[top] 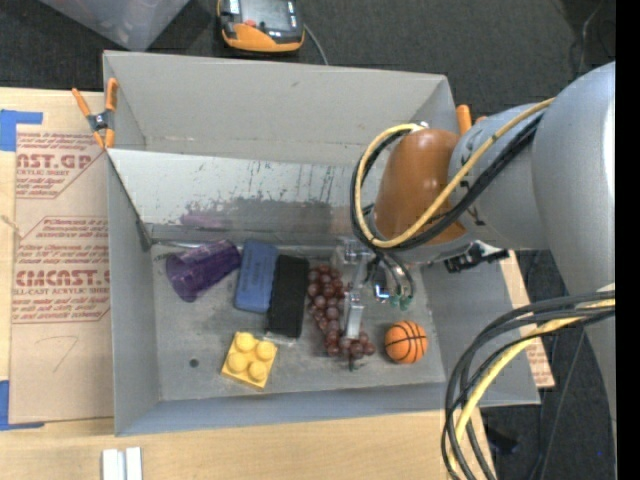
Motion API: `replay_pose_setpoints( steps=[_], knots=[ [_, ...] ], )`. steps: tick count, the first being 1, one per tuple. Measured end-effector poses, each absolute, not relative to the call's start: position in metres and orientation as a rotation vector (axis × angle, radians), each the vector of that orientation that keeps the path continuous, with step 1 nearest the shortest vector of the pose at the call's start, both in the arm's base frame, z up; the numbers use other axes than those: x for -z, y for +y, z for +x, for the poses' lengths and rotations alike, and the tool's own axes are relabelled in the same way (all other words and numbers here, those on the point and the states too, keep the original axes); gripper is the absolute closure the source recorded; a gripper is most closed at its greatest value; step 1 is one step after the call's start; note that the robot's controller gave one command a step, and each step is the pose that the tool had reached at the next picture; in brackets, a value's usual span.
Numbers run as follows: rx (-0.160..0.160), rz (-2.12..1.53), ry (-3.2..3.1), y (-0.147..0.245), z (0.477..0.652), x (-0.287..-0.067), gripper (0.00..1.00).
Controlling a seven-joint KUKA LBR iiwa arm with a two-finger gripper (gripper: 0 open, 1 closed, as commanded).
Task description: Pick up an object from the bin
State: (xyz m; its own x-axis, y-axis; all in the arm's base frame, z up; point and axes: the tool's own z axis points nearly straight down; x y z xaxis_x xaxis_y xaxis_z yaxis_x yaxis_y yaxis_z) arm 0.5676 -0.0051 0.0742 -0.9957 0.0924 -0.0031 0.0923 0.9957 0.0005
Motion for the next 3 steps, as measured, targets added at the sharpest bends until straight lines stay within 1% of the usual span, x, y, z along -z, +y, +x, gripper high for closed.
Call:
replay_pose_setpoints(
  steps=[1,2,3],
  knots=[
    [0.002,0.556,3.074,-0.002,0.539,-0.101,0.00],
    [0.000,0.413,3.109,0.011,0.483,-0.099,0.00],
    [-0.002,0.770,3.034,0.001,0.499,-0.070,0.00]
  ],
)
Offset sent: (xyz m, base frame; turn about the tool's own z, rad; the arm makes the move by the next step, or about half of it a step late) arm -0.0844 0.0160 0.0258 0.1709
